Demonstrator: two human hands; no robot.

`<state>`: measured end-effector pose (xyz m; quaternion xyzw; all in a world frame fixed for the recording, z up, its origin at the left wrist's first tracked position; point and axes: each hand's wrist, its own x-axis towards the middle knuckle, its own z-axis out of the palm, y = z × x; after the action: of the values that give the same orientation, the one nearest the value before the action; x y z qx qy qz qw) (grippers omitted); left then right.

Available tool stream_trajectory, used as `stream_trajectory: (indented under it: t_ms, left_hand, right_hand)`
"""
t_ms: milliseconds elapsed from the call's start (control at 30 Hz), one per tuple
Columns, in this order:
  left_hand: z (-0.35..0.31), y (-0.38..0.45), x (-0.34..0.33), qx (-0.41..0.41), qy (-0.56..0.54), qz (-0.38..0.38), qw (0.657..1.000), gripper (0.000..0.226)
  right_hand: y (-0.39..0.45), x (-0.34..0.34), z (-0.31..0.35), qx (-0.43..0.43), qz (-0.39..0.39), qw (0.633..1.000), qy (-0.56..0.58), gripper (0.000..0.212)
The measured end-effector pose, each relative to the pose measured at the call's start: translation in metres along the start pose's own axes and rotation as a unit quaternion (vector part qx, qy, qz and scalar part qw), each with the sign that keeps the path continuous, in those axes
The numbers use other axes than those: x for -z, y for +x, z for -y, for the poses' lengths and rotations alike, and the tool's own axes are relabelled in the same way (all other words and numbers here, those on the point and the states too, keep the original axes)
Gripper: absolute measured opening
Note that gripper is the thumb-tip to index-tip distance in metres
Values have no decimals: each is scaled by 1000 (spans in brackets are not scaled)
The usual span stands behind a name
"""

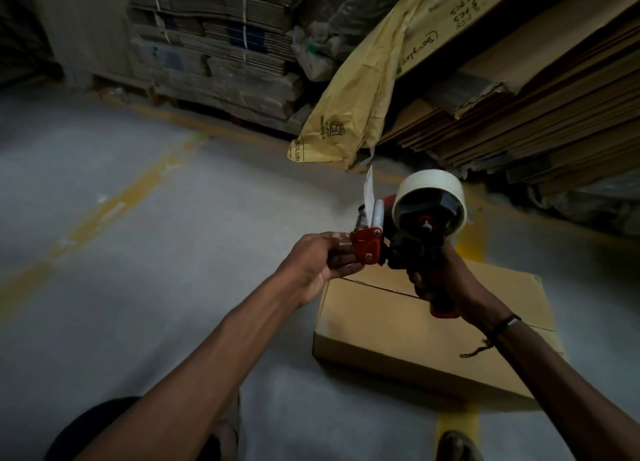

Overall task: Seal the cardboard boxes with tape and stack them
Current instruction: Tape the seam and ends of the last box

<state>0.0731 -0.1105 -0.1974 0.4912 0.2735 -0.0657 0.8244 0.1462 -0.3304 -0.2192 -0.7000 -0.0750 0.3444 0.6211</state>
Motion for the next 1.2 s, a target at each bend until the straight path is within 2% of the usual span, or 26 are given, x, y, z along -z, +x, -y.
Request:
stream_trajectory:
  t_ms: [133,200,333,367,433,600,700,800,933,1033,1200]
  left_hand:
    - [-2,-5,8,46,-47,8,998,26]
    - [-2,-7,12,50,-14,4,999,26]
    - [0,-7,11,12,86,-26,996,12]
    - [2,-6,12,2,96,-34,995,18]
    - [3,-7,13,-9,107,-47,993,23]
    - [4,-3,15,-7,87,-88,992,18]
    - [7,3,17,15,117,-101,988,8]
    - [11,7,16,41,118,-98,987,16]
    - [24,15,18,-28,175,-157,972,13]
    - [36,23,21,-98,207,-193,954,21]
    - [52,38,26,-118,201,-216,948,19]
  right_hand:
    - [-6,-3,2,-12,0,1000,-4,84]
    - [-7,-5,1,-2,6,1000,-4,84]
    - [-7,-7,-2,8,11,1000,-13,80]
    - [-8,-7,-1,6,9,1000,-12,78]
    - [-9,-8,3,0,7,1000,-12,79]
    - [-9,-6,4,9,12,1000,-23,86]
    - [-13,-11,6,0,10,1000,-26,75]
    - [-17,-15,7,5,11,999,-35,67]
    - [-15,-15,2,10,6,999,-52,65]
    - [-6,-12,-11,34,-10,996,-77,68]
    - [8,-5,-29,43,-19,994,-102,71]
